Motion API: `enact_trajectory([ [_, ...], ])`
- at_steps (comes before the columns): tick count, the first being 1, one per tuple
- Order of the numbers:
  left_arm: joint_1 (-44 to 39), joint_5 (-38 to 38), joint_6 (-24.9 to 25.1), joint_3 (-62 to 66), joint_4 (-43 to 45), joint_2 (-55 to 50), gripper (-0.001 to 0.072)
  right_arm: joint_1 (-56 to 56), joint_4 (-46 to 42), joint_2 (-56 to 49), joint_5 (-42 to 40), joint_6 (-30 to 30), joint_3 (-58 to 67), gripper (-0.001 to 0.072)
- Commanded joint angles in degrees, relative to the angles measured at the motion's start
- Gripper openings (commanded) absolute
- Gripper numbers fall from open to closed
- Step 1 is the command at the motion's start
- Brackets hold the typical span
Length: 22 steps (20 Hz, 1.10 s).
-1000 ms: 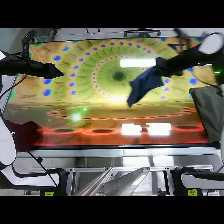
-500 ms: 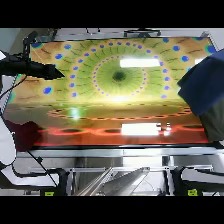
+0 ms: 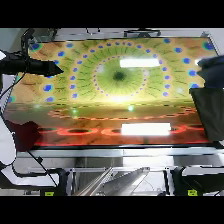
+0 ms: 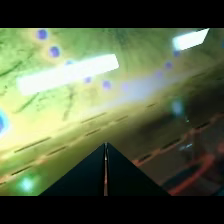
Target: Fold the shirts.
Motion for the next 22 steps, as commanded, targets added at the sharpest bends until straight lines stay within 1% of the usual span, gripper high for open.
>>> enact_trajectory([
  [1,-0.04,0.04,0.13,-0.02,0.00,-0.04,0.0020,-5.18,-2.12,0.24,15.74,-0.66,-10.25,0.0014],
  [2,-0.04,-0.44,0.13,-0.02,0.02,-0.04,0.0021,-6.10,-4.83,0.87,18.23,0.72,-12.35,0.0014],
  [4,-0.04,-1.88,0.13,-0.02,0.02,-0.04,0.0021,-7.48,-13.94,3.45,18.73,4.35,-15.28,0.0015],
  [6,-0.04,-3.10,0.13,-0.02,0.02,-0.04,0.0021,-8.55,-19.65,5.11,18.80,6.69,-16.48,0.0015],
  [10,-0.04,-3.48,0.13,-0.02,0.00,-0.04,0.0021,-8.55,-20.87,6.36,19.19,9.42,-20.92,0.0015],
  [12,-0.04,-3.45,0.13,-0.02,0.00,-0.04,0.0021,-8.55,-21.00,6.99,19.17,9.46,-26.56,0.0015],
  [14,-0.04,-3.45,0.15,-0.02,0.02,-0.04,0.0021,-8.57,-24.17,7.10,18.78,9.44,-33.44,0.0016],
  [16,-0.04,-3.48,0.13,-0.02,0.02,-0.04,0.0021,-8.57,-28.87,7.08,15.52,9.42,-39.67,0.0016],
  [17,-0.04,-3.45,0.13,-0.02,0.02,-0.04,0.0021,-8.57,-29.90,6.99,12.33,9.33,-42.36,0.0032],
  [18,-0.04,-3.45,0.13,-0.02,0.02,-0.04,0.0021,-8.57,-29.92,6.88,9.86,9.16,-44.06,0.0200],
  [19,-0.04,-3.45,0.13,-0.02,0.04,-0.04,0.0021,-8.57,-29.99,6.62,8.85,9.11,-44.96,0.0521],
  [20,-0.04,-3.48,0.13,-0.02,0.04,-0.04,0.0021,-8.55,-30.18,6.29,9.14,8.98,-44.94,0.0701],
  [22,-0.04,-3.48,0.13,-0.02,0.02,-0.04,0.0021,-8.44,-29.73,6.32,9.51,9.01,-44.15,0.0701],
])
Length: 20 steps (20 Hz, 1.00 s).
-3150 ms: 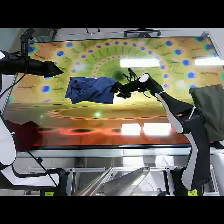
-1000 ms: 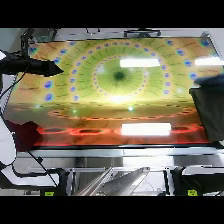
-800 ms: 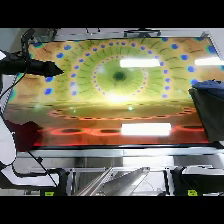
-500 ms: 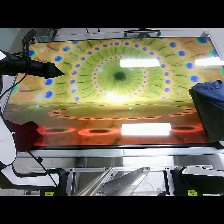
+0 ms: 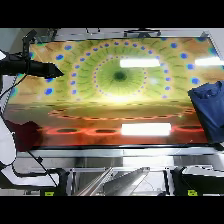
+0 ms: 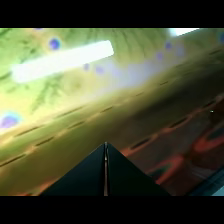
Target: Fold the shirts.
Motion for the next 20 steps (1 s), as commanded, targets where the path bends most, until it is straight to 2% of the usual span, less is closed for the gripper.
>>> enact_trajectory([
  [1,-0.04,-0.02,-0.07,0.00,0.02,-0.04,0.0021,0.31,0.02,-0.22,-0.59,-0.17,-0.46,0.0701],
  [4,-0.04,-0.04,-0.04,0.02,0.02,-0.02,0.0021,1.29,6.45,-0.09,3.45,-0.09,4.72,0.0701],
  [6,-0.04,0.00,-0.02,0.02,0.02,-0.02,0.0021,3.32,13.99,1.38,4.70,3.69,5.92,0.0689],
  [8,-0.04,-0.07,-0.04,0.02,0.00,0.02,0.0009,8.59,17.86,3.15,4.46,4.02,5.92,0.0676],
  [9,-0.04,-0.55,-0.09,0.02,0.00,0.13,0.0004,12.11,18.47,4.22,4.57,2.67,5.92,0.0494],
  [10,-0.04,-1.84,-0.44,0.02,0.07,0.48,0.0004,15.50,18.45,5.20,4.74,1.86,5.92,0.0280],
  [11,-0.04,-3.39,-1.33,0.02,0.09,0.96,0.0004,18.73,18.43,6.12,4.94,1.70,5.92,0.0225],
  [14,-0.04,-9.14,-3.21,-0.04,0.07,3.08,0.0004,27.58,18.21,8.74,5.38,1.53,5.88,0.0224],
  [16,-0.04,-8.61,-4.00,-3.10,0.07,6.67,0.0005,33.66,18.18,11.17,5.01,1.46,4.98,0.0217],
  [17,-0.04,-7.37,-4.61,-6.34,0.07,9.22,0.0005,37.24,18.18,12.81,3.39,0.46,4.02,0.0027],
  [20,-0.04,-4.35,-5.20,-19.47,-0.07,18.29,0.0008,47.25,18.21,18.80,-5.35,-1.07,-1.25,0.0012],
])
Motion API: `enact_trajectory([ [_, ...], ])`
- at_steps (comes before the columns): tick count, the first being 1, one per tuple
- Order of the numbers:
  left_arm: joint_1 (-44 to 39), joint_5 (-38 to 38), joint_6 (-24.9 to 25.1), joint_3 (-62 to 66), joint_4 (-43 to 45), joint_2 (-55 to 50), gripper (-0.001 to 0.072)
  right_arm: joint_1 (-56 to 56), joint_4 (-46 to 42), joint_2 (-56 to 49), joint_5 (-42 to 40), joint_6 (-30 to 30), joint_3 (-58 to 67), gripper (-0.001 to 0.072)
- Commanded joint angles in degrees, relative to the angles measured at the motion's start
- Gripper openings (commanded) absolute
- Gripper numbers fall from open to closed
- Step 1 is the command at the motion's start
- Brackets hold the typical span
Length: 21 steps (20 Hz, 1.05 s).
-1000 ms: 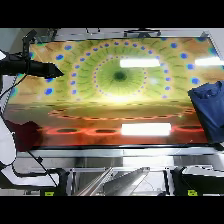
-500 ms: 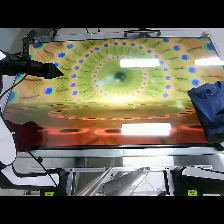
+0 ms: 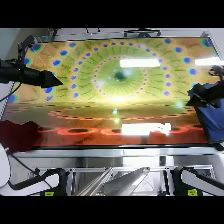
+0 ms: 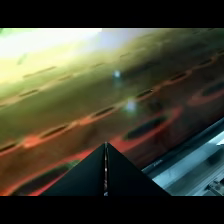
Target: Fold the shirts.
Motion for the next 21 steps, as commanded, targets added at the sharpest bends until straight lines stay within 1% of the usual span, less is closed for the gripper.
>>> enact_trajectory([
  [1,-0.04,2.43,-1.07,-15.12,-0.15,10.86,0.0014,12.24,0.22,7.74,-10.78,-1.40,-7.04,0.0013],
  [5,-0.04,5.70,-0.79,-37.27,-0.09,25.33,0.0015,27.17,0.20,19.98,-27.10,-1.38,-26.38,0.0014],
  [6,-0.04,6.67,-0.76,-41.48,-0.11,28.02,0.0015,30.34,0.26,21.97,-31.17,-1.38,-30.69,0.0014],
  [7,-0.04,7.19,-0.74,-44.65,-0.11,29.97,0.0016,32.26,0.92,22.73,-33.40,-1.36,-33.03,0.0015],
  [10,-0.04,8.09,-0.72,-49.07,-0.13,32.74,0.0016,33.07,5.09,21.46,-34.84,-1.44,-33.86,0.0015],
  [14,-0.04,9.81,-0.74,-50.36,-0.07,34.95,0.0014,33.07,5.29,21.03,-35.28,-1.40,-33.86,0.0015],
  [21,-0.04,9.53,-0.76,-50.34,0.02,35.45,0.0014,33.07,5.29,21.03,-35.28,-1.40,-33.86,0.0014],
])
